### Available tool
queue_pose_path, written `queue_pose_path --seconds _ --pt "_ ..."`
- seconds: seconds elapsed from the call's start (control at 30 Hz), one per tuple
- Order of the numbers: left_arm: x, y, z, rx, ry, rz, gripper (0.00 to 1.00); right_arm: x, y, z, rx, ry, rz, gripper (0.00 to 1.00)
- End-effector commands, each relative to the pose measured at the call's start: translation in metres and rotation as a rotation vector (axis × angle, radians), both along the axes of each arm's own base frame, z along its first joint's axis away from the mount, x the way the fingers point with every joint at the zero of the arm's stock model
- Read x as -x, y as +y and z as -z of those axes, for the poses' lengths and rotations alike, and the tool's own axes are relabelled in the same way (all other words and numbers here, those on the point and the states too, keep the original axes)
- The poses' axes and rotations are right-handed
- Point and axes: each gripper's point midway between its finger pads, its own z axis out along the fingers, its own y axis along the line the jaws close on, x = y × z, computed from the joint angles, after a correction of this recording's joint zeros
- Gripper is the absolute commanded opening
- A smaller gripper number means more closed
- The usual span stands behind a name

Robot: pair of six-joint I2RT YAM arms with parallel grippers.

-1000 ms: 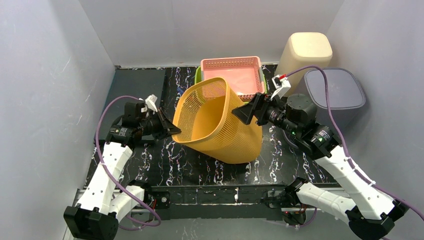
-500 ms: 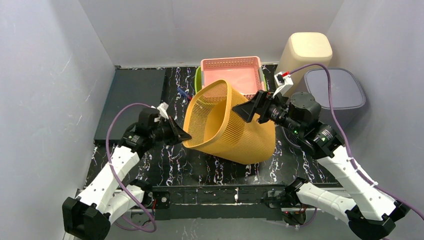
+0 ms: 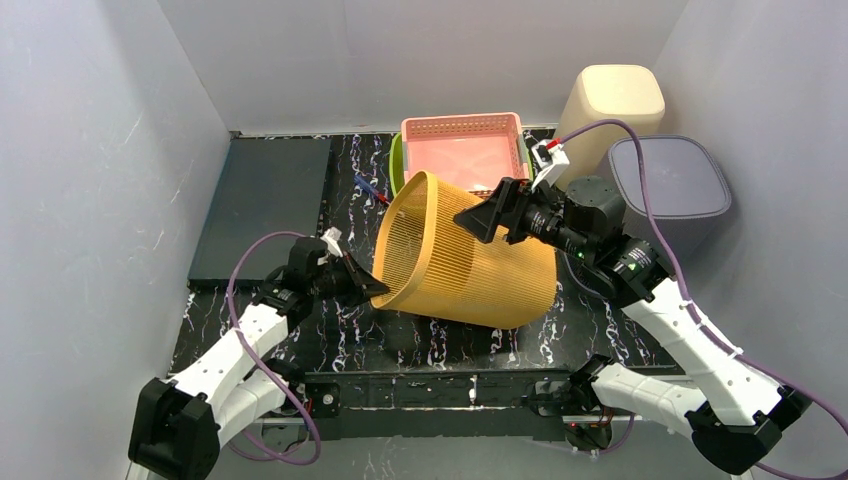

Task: Turn the large container upside down

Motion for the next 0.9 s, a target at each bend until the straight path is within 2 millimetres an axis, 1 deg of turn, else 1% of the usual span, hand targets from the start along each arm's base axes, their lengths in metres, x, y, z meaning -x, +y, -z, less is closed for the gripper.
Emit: queue_pose_path --seconds 0.0,0.13,0.2,0.3,0.43,0.53,0.63,0.73,0.87 --pt "0.010 0.017 0.046 -0.123 0.057 -0.020 0.00 0.004 0.005 -0.026 -0.050 -0.057 -0.032 0.99" --pt "0.013 0.017 0.065 -0.126 0.085 -0.018 0.00 0.006 0.006 -0.028 -0.059 -0.067 -0.043 0.99" --pt "0.014 0.017 0.073 -0.132 0.098 -0.018 0.00 0.005 0.006 -0.027 -0.055 -0.064 -0.042 0.99" --pt "0.019 0.022 0.086 -0.167 0.131 -0.024 0.01 0.002 0.006 -0.020 -0.035 -0.048 -0.035 0.99" --pt "0.026 0.032 0.096 -0.218 0.161 -0.033 0.08 -0.004 0.006 -0.004 0.011 -0.017 -0.014 0.99" --pt "0.030 0.037 0.093 -0.250 0.168 -0.033 0.16 -0.012 0.000 0.012 0.070 0.016 0.034 0.99" --pt "0.028 0.041 0.083 -0.271 0.149 -0.037 0.23 -0.019 -0.006 0.028 0.140 0.041 0.076 0.99" --pt "0.027 0.046 0.077 -0.298 0.141 -0.045 0.27 -0.023 -0.010 0.041 0.202 0.066 0.095 0.99" --pt "0.030 0.049 0.071 -0.322 0.147 -0.041 0.30 -0.024 -0.007 0.054 0.238 0.094 0.079 0.99"
